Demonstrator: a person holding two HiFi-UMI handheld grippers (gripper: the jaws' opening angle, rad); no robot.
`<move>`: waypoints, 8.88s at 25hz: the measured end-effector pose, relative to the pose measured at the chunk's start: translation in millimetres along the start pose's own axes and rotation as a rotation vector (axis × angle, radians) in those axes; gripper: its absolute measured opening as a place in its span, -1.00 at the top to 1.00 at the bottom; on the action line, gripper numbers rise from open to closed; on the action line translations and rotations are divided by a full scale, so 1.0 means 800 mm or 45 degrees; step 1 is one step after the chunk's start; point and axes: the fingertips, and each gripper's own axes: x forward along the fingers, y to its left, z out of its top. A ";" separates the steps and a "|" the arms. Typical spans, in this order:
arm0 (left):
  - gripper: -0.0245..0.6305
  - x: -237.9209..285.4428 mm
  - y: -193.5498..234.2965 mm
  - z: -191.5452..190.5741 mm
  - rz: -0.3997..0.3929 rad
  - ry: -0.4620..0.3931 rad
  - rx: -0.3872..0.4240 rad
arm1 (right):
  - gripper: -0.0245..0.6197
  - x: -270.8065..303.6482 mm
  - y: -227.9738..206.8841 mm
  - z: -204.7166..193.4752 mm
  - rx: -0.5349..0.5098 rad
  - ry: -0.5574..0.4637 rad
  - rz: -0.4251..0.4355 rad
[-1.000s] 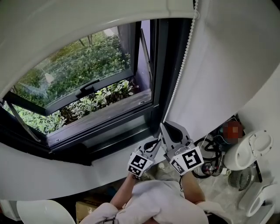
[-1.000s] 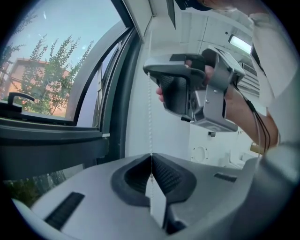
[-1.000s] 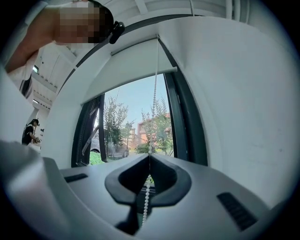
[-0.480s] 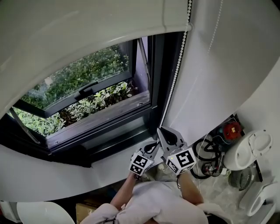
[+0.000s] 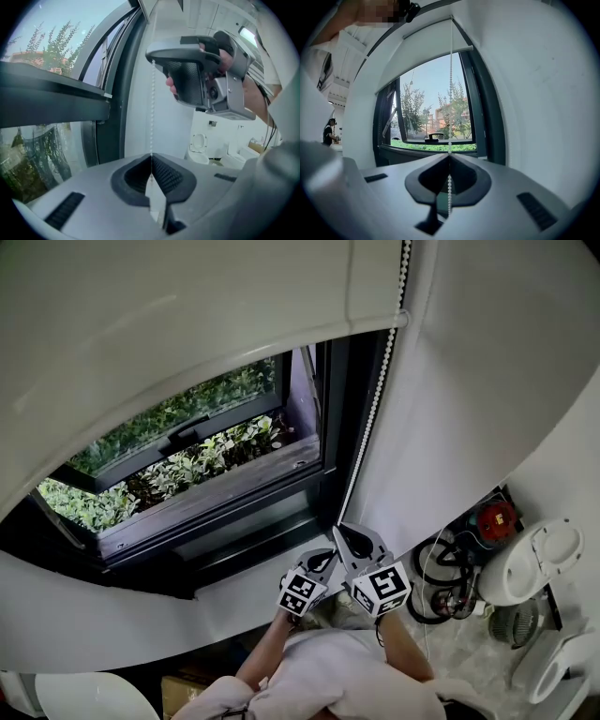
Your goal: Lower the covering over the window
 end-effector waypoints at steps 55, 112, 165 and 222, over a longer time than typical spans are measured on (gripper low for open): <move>0.69 -0.132 -0.018 0.460 -0.075 -0.689 0.345 | 0.93 -0.007 -0.006 -0.031 0.020 0.069 -0.018; 0.88 -0.043 0.011 0.223 0.010 -0.298 0.147 | 0.93 0.005 -0.003 -0.284 0.140 0.666 0.015; 0.88 -0.049 0.002 0.191 0.048 -0.312 0.119 | 0.65 -0.013 -0.002 0.230 -0.347 -0.335 0.038; 0.88 -0.011 0.006 -0.058 0.075 0.098 -0.064 | 0.93 0.030 -0.018 -0.027 0.089 0.058 0.077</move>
